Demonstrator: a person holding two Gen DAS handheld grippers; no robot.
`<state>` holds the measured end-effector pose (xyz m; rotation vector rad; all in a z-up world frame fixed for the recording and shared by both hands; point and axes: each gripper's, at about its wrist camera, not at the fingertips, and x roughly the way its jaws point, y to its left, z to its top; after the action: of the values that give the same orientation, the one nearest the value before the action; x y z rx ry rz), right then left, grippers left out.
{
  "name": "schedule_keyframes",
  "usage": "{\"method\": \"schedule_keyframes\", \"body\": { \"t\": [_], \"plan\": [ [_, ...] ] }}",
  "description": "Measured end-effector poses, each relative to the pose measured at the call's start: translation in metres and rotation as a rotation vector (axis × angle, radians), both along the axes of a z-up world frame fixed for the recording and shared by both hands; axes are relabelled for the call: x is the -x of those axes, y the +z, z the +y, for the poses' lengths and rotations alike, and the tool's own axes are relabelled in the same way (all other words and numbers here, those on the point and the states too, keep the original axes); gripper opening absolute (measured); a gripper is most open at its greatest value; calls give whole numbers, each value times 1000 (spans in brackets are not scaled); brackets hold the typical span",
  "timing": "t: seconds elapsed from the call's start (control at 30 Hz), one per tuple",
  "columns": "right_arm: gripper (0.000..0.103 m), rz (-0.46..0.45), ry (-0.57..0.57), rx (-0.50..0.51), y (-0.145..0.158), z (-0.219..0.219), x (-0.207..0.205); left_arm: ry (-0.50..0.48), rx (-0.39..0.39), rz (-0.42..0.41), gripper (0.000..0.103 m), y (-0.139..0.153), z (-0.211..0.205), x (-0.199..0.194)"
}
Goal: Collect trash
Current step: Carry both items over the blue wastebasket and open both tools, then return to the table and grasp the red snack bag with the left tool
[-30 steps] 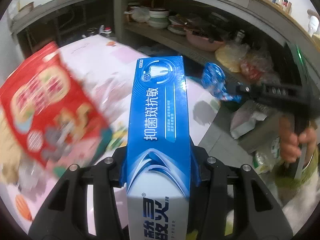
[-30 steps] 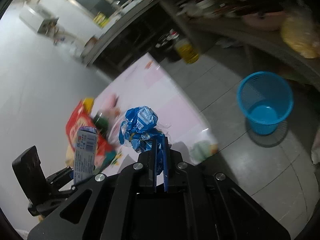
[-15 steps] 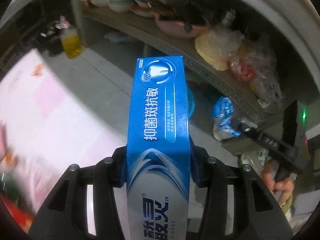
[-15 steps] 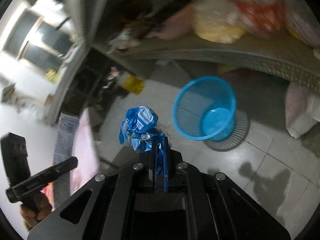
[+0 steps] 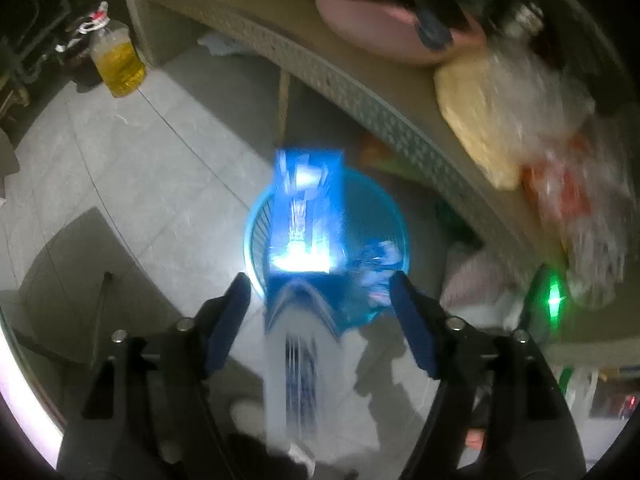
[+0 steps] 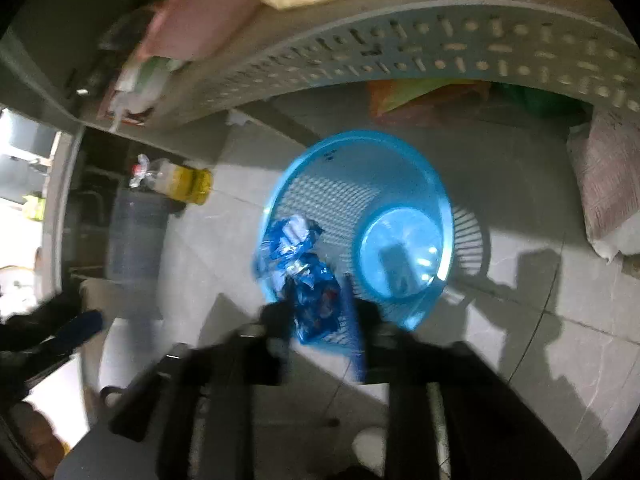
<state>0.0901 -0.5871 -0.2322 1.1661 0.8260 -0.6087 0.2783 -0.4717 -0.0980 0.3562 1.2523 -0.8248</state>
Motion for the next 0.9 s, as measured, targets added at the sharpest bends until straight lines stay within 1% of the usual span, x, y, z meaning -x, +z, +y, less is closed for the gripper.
{"method": "schedule_keyframes", "body": {
  "t": [0.13,0.3,0.5,0.57,0.6,0.67,0.73,0.87,0.9],
  "plan": [
    [33,35,-8,0,-18,-8,1,25,58,19,70,8,15,-2],
    [33,59,4,31,-19,-1,15,4,97,-48,74,28,39,9],
    [33,96,38,93,-3,16,39,0,121,-72,75,47,78,23],
    [33,113,62,123,6,26,47,21,136,-96,79,56,93,29],
    [34,121,74,138,11,31,51,32,168,-116,82,62,104,34],
    [37,138,99,176,23,43,59,39,206,-148,83,73,119,43],
    [43,146,122,211,37,57,70,32,224,-188,83,87,135,56],
    [55,158,183,255,71,82,85,57,216,-234,83,107,167,80],
    [60,155,193,265,80,87,89,54,219,-234,83,110,176,88]
  ]
}}
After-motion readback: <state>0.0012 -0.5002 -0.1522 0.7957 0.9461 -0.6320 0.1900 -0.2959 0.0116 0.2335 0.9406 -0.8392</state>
